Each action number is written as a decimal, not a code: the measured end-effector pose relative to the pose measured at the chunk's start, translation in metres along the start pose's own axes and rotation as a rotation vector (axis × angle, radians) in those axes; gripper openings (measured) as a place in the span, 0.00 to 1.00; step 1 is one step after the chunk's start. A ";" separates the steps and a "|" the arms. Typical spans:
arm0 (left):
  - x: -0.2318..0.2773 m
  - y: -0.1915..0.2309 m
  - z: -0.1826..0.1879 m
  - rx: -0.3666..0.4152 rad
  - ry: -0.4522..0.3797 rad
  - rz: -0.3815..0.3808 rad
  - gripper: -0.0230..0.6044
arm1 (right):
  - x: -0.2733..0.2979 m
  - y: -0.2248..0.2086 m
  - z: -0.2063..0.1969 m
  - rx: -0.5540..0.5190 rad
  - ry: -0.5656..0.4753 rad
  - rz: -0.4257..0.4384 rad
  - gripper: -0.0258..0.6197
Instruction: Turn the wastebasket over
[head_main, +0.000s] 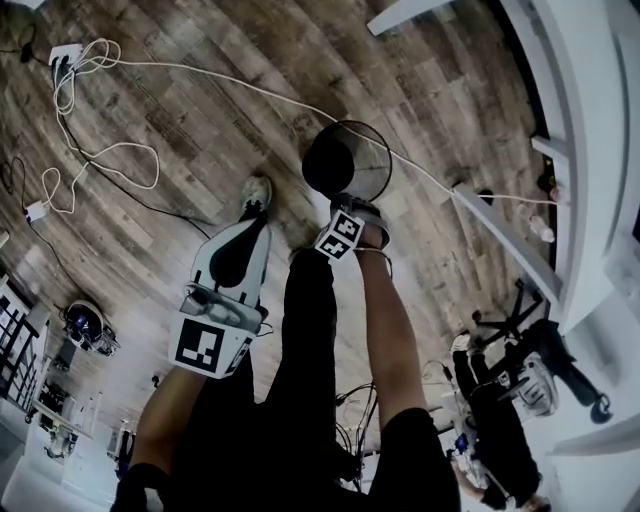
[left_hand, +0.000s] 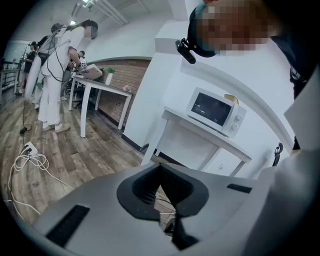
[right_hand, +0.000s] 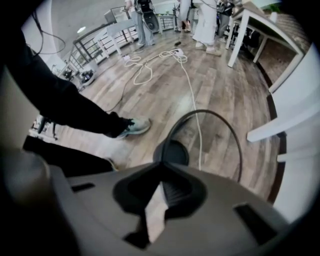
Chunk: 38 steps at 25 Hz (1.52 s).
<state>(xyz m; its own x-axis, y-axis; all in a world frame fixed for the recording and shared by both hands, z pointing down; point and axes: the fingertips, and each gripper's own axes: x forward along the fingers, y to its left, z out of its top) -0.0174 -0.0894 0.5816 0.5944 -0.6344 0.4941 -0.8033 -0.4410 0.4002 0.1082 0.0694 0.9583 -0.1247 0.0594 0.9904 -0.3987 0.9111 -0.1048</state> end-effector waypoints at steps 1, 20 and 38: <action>0.000 0.000 -0.001 0.000 0.001 0.000 0.09 | 0.002 0.005 -0.001 -0.003 0.001 -0.002 0.11; -0.008 -0.004 -0.023 0.022 0.003 -0.020 0.09 | 0.034 0.063 0.008 0.068 -0.009 0.005 0.12; -0.012 0.000 -0.042 0.022 0.024 -0.016 0.09 | 0.060 0.100 0.012 0.098 -0.024 0.044 0.13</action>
<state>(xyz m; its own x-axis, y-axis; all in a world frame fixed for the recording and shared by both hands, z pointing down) -0.0229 -0.0550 0.6075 0.6079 -0.6120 0.5059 -0.7940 -0.4652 0.3913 0.0504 0.1588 1.0066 -0.1656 0.0875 0.9823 -0.4791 0.8635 -0.1577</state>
